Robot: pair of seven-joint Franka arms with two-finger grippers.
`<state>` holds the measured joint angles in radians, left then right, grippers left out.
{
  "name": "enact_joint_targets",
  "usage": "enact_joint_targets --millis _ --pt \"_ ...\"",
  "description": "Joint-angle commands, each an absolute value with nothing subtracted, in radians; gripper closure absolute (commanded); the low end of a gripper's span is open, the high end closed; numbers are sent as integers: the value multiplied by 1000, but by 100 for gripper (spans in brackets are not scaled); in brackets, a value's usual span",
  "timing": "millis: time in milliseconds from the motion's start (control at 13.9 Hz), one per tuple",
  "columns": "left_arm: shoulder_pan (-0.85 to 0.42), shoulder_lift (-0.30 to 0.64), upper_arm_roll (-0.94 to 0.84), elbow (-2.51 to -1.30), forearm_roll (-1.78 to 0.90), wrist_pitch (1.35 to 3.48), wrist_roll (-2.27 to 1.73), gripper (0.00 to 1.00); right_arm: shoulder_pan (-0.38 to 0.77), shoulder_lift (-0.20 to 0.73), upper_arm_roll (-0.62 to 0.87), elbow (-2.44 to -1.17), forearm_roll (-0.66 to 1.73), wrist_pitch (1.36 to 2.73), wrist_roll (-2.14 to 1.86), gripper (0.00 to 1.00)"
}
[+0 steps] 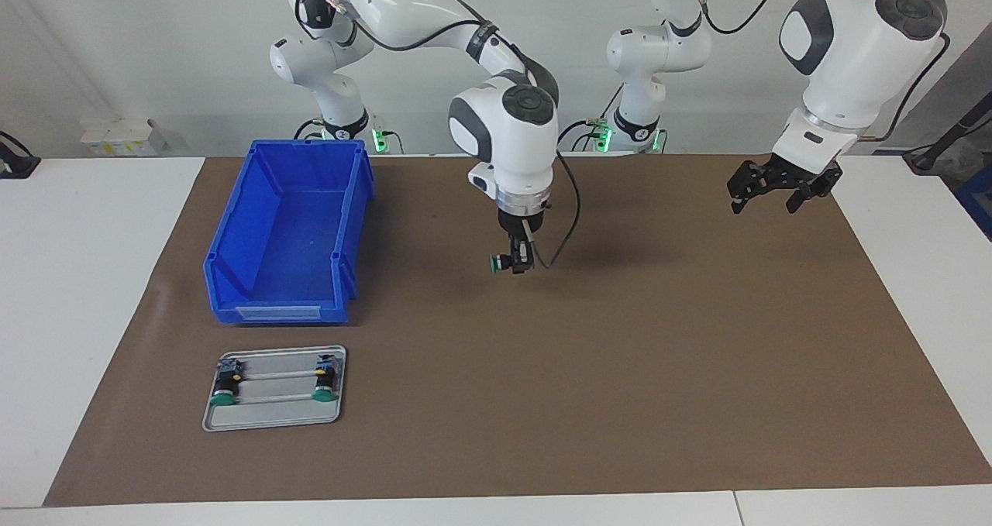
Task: Place and press button with both arms
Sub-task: 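Carry the button with the right gripper to mid-table and set it down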
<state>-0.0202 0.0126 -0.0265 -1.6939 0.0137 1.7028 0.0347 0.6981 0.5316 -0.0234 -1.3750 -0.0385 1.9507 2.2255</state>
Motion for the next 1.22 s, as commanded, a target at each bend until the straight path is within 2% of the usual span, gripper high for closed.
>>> enact_joint_targets --millis 0,215,502,1076,1148 --pt "-12 -17 -32 -1727 25 1713 29 0 744 635 -20 -1269 -75 1968 2293 100" --pt "-12 -17 -32 -1727 25 1713 29 0 804 675 -21 -1275 -75 2031 2331 100" --pt "-11 -17 -32 -1727 25 1713 29 0 840 673 -21 -1317 -77 2141 2451 100" --pt "-12 -17 -32 -1727 25 1713 29 0 833 660 -23 -1430 -75 2249 2459 100" --pt "-11 -17 -32 -1727 25 1713 28 0 833 658 -23 -1436 -75 2262 2456 94"
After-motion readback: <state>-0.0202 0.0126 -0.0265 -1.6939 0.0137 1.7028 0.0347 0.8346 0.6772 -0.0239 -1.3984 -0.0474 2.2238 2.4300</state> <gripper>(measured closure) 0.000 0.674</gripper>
